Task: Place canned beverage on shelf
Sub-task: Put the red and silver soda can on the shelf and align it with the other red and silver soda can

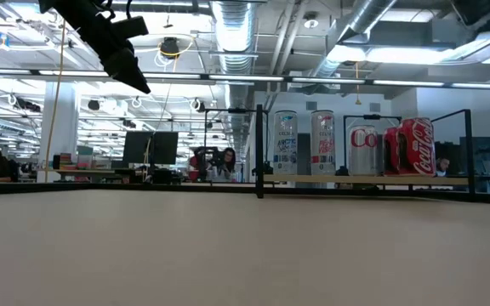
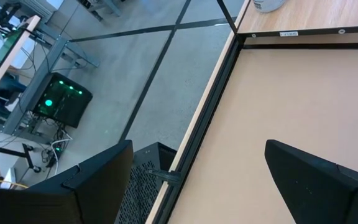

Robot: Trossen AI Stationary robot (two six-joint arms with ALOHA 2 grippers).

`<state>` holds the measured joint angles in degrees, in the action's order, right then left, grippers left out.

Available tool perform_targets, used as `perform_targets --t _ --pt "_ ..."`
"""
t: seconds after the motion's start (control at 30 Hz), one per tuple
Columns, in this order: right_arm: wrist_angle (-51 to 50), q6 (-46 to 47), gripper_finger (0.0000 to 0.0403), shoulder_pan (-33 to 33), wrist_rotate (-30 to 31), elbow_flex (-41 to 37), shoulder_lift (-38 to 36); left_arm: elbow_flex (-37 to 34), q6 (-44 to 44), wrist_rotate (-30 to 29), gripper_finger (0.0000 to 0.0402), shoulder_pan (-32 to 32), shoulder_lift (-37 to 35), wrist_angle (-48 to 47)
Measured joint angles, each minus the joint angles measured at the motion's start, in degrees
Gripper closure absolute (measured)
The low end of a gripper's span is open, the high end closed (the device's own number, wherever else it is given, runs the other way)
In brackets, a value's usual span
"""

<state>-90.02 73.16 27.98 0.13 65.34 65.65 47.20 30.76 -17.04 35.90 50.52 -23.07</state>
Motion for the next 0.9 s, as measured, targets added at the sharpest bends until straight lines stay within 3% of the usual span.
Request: perform_targets --t 0.2,0.37,0.47,0.63,0.77,0.9 --pt "2.4 -12.0 0.0123 -4.4 0.8 0.0 0.3 0.0 0.0 0.0 0.0051 0.0 0.0 0.0" --pt "0.7 -22.1 0.0073 -12.5 -7.3 0.1 0.3 0.0 0.0 0.0 0.0051 0.0 0.0 0.0" --pt "0.0 -25.0 0.0064 -16.6 -11.6 -0.4 0.3 0.0 0.0 0.0 0.0051 0.0 0.0 0.0" --pt "0.0 -24.9 0.0067 -19.2 -12.7 -0.4 1.0 0.0 0.0 0.0 0.0051 0.0 0.0 0.0" --pt "0.1 -21.8 0.0074 -18.2 -15.4 -2.1 1.9 0.0 0.0 0.2 0.0051 0.0 0.0 -0.3" --pt "-0.1 -14.8 0.0078 -14.3 -22.3 -6.2 0.5 0.0 0.0 0.3 0.0051 0.0 0.0 -0.3"
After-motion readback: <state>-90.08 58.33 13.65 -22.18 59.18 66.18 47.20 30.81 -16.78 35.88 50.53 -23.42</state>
